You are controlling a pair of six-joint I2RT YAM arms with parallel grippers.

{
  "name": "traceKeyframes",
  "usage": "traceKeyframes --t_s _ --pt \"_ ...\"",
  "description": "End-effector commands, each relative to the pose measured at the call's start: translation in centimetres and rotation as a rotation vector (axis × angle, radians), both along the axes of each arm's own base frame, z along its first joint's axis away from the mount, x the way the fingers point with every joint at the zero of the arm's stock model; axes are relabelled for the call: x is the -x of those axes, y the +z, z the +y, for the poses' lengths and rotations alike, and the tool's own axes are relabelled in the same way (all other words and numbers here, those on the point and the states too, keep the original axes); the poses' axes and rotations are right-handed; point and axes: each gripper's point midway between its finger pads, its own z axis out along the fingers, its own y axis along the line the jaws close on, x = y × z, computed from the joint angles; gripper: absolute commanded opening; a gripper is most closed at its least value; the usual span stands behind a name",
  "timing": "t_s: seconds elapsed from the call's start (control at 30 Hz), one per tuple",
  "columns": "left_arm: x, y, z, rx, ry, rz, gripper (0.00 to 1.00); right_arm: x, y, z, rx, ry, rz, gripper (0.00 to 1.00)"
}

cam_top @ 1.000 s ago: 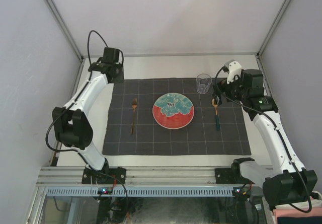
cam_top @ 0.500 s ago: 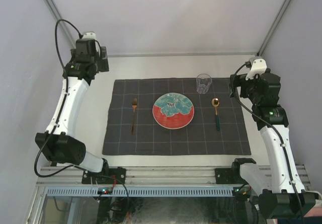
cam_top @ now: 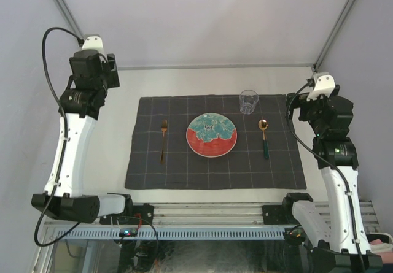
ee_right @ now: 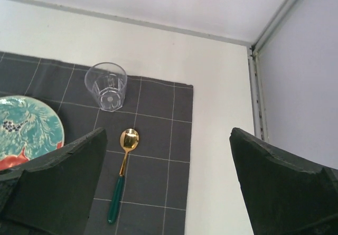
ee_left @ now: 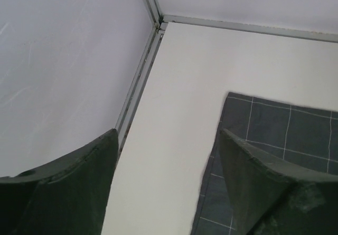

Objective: Set the dinner table for one person
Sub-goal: Reset both arms

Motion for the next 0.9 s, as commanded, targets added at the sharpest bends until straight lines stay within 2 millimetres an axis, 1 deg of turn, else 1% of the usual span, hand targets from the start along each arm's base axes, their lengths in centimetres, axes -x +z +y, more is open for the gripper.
traceKeyframes --t_s 0.0,0.03,0.13,0.17,0.2,0.27,0.3,0.33,0.4,0.5,0.57,0.6,0.63,0.7,0.77,0.87 --pt "1.8 2.2 -0.4 0.018 -0.036 -0.101 0.78 0.9 3.3 -0.5 -0.139 -0.087 -0.094 1.00" --pt "2.2 2.3 -0.5 0.041 -0.032 -0.115 0.80 1.3 3.4 -0.2 -0.191 -0.098 -0.095 1.00" --pt "3.3 3.1 -0.6 0.103 -0.016 -0.183 0.98 2.1 3.3 -0.3 -0.363 -0.176 -0.106 1.00" --pt "3.7 3.3 -0.6 0.123 -0.004 -0.216 1.00 2.3 3.1 -0.3 -0.404 -0.196 -0.110 1.00" --pt "4.1 2.9 -0.1 0.145 0.037 -0.242 1.00 2.6 3.0 -0.4 -0.438 -0.216 -0.119 1.00" --pt "5.3 2.6 0.8 0.208 0.115 -0.326 1.00 3.1 2.6 -1.2 -0.490 -0.283 -0.148 1.00" --pt "6.3 2.6 1.0 0.223 0.124 -0.375 1.00 3.4 2.5 -1.3 -0.479 -0.280 -0.160 1.00" --pt "6.8 2.5 1.0 0.234 0.119 -0.425 1.00 3.7 2.3 -1.3 -0.449 -0.265 -0.168 1.00" --pt "8.0 1.4 1.1 0.248 0.108 -0.512 1.00 4.5 1.7 -1.7 -0.402 -0.274 -0.180 1.00" --pt "10.2 0.1 0.9 0.256 0.065 -0.622 1.00 5.8 -0.5 -1.8 -0.304 -0.250 -0.153 1.00" --pt "11.1 -2.4 0.7 0.218 0.035 -0.553 1.00 6.8 -1.2 -1.8 -0.257 -0.232 -0.183 1.00" --pt "11.5 -3.5 0.9 0.208 0.047 -0.530 1.00 7.2 -1.7 -1.8 -0.231 -0.221 -0.196 1.00" --pt "12.0 -4.1 1.2 0.210 0.068 -0.524 1.00 7.6 -1.9 -1.9 -0.210 -0.215 -0.218 1.00" --pt "12.7 -4.8 1.3 0.202 0.065 -0.523 1.00 8.5 -2.1 -1.6 -0.169 -0.183 -0.270 1.00" --pt "13.1 -5.7 1.4 0.184 0.060 -0.513 1.00 9.6 -2.6 -0.4 -0.118 -0.095 -0.303 1.00" --pt "13.6 -7.8 1.4 0.143 0.043 -0.495 1.00 11.1 -4.3 1.2 -0.075 0.007 -0.299 1.00"
